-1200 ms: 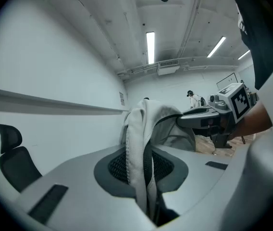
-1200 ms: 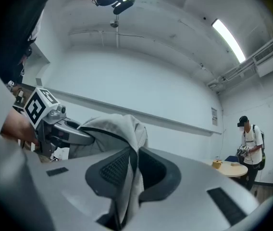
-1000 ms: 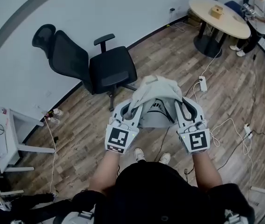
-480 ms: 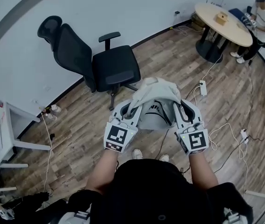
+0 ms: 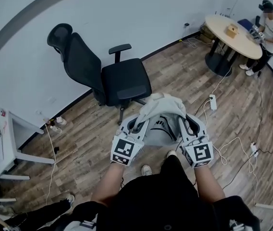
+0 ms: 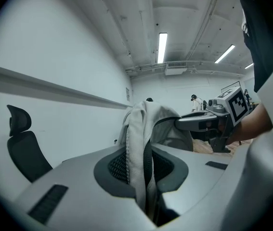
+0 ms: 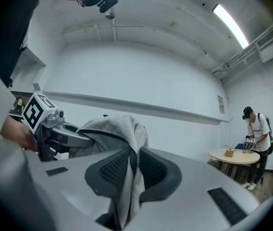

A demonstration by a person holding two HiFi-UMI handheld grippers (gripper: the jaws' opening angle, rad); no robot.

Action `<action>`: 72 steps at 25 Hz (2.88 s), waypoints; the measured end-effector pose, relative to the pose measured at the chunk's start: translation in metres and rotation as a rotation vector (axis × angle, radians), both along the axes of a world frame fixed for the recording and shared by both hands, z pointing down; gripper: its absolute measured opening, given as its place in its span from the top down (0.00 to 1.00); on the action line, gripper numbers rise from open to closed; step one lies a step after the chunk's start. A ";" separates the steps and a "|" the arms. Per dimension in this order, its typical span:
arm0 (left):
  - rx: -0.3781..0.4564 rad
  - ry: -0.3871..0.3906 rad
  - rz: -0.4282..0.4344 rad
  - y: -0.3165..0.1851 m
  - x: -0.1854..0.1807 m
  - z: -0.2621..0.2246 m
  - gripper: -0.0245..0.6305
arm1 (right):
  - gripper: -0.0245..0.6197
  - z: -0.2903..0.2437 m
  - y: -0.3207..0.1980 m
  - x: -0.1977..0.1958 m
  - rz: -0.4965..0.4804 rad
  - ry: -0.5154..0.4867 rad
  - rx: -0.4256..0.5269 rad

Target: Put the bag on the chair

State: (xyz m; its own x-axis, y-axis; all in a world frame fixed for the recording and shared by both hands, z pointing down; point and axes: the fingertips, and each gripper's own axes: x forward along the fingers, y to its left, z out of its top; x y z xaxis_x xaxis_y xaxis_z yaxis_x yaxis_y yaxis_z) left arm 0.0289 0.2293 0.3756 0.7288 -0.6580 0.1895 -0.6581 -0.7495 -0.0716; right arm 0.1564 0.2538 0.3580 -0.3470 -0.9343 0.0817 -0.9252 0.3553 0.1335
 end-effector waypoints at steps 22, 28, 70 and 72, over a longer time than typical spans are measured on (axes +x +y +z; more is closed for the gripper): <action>0.045 -0.055 -0.103 -0.147 0.002 -0.009 0.87 | 0.85 -0.009 -0.163 -0.002 -0.205 -0.064 0.023; 0.062 -0.060 -0.161 -0.172 0.007 -0.018 0.87 | 0.85 -0.020 -0.193 0.000 -0.309 -0.051 0.057; 0.057 -0.015 -0.328 -0.398 -0.126 -0.019 0.87 | 0.84 -0.022 -0.450 -0.136 -0.463 -0.065 0.060; 0.051 -0.022 -0.326 -0.404 -0.129 -0.012 0.87 | 0.84 -0.014 -0.458 -0.139 -0.453 -0.058 0.062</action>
State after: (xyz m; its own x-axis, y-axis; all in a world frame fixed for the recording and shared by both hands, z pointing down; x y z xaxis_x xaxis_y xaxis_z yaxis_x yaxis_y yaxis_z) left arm -0.1000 -0.1746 0.3632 0.4747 -0.8647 0.1639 -0.8604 -0.4952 -0.1204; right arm 0.0175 -0.2044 0.3438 -0.7238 -0.6900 -0.0018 -0.6852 0.7185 0.1197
